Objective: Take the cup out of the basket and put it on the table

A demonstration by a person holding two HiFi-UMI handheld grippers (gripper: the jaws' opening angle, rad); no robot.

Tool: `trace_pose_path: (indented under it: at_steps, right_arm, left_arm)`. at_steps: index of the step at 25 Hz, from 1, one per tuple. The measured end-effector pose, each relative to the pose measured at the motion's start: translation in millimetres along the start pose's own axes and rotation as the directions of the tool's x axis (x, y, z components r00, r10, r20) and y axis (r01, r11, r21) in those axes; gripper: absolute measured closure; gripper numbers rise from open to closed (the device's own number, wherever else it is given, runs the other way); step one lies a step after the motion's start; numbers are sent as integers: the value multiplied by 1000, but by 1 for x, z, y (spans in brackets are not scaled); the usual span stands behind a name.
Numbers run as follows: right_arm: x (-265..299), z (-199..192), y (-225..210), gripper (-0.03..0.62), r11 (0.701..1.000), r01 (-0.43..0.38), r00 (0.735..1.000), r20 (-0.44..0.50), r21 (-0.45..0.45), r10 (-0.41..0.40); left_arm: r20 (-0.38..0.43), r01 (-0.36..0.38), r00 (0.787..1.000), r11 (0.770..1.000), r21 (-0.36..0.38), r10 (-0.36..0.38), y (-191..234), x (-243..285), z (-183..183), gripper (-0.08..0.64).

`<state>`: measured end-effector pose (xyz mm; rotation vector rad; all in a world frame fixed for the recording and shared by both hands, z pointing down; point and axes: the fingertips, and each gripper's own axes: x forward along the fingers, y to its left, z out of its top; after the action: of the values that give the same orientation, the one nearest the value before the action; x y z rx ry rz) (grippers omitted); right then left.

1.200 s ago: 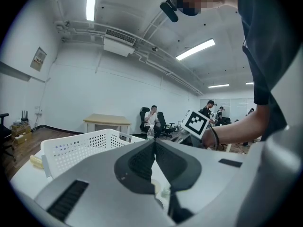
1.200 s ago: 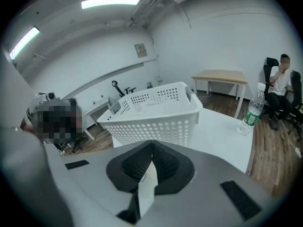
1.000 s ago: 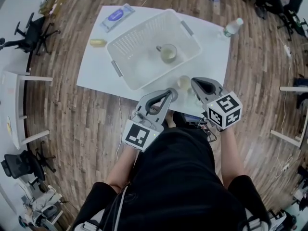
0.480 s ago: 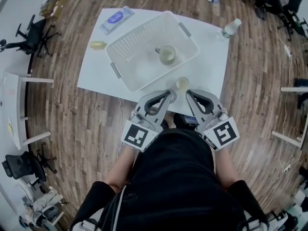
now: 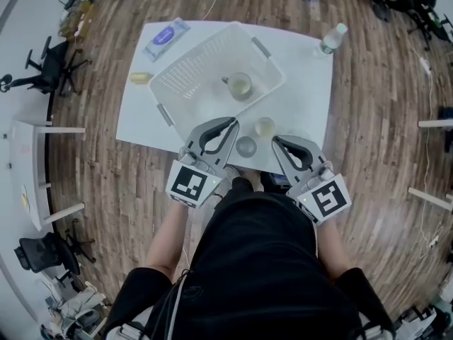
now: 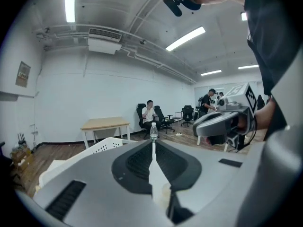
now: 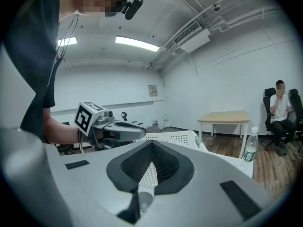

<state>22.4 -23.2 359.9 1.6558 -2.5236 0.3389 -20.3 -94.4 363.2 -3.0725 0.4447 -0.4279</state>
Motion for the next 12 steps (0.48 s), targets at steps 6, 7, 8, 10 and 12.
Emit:
trace_pose_path:
  at_steps: [6, 7, 8, 10, 12]
  right_arm:
    - [-20, -13, -30, 569, 997, 57, 998, -2, 45, -57]
    - [-23, -15, -34, 569, 996, 67, 998, -1, 54, -67]
    - [-26, -17, -37, 569, 995, 77, 997, 0, 62, -77]
    - [-33, -22, -43, 569, 992, 99, 995, -3, 77, -99]
    - [-39, -27, -51, 569, 988, 125, 992, -4, 88, -126]
  left_arm:
    - [-227, 87, 973, 969, 231, -34, 50, 54, -23, 423]
    - [-276, 111, 961, 956, 270, -34, 58, 63, -31, 414]
    - [-323, 137, 946, 945, 297, -35, 66, 72, -39, 406]
    - [-405, 184, 913, 932, 311, -45, 78, 91, -58, 391]
    - [-470, 217, 881, 932, 290, -59, 87, 109, -78, 387]
